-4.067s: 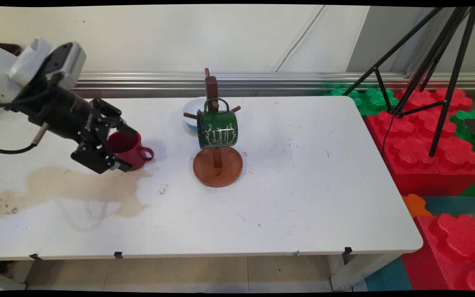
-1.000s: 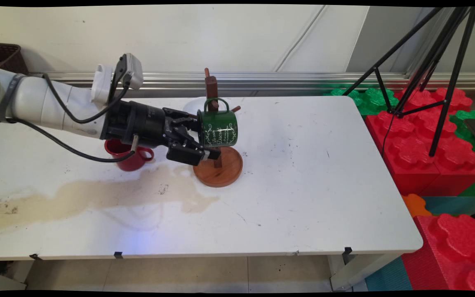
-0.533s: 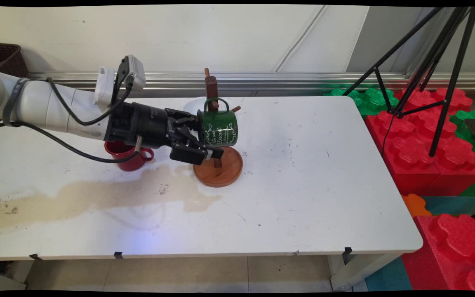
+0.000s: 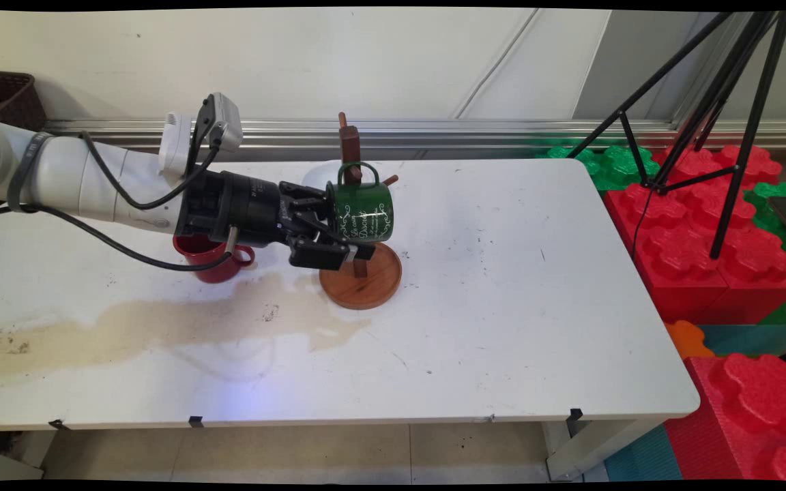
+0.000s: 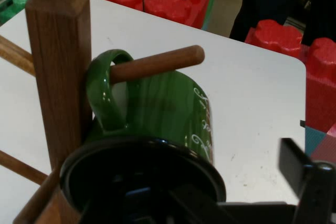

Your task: Pick up the green mug from the rack, then place the picked object on the table

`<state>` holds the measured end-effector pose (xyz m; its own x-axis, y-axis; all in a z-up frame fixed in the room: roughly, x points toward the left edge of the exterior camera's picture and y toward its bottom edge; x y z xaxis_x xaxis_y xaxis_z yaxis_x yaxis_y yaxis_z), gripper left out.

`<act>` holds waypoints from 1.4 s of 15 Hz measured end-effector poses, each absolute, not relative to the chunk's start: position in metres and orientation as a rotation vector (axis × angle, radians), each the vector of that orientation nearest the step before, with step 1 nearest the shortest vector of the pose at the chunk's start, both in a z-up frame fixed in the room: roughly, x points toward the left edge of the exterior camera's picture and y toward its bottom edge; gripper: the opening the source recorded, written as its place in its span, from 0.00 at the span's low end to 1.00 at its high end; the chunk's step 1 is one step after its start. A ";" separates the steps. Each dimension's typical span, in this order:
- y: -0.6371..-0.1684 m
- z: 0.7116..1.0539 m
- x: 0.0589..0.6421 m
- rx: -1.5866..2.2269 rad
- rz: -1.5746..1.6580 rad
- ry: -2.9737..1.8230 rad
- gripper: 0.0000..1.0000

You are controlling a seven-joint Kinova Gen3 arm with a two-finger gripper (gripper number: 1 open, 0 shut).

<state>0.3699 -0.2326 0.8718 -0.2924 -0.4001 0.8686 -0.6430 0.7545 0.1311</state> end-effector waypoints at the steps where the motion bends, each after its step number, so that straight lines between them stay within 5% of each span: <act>1: -0.232 0.872 0.370 0.794 0.296 -1.923 0.00; 21: -0.230 0.878 0.370 0.770 0.279 -1.924 0.00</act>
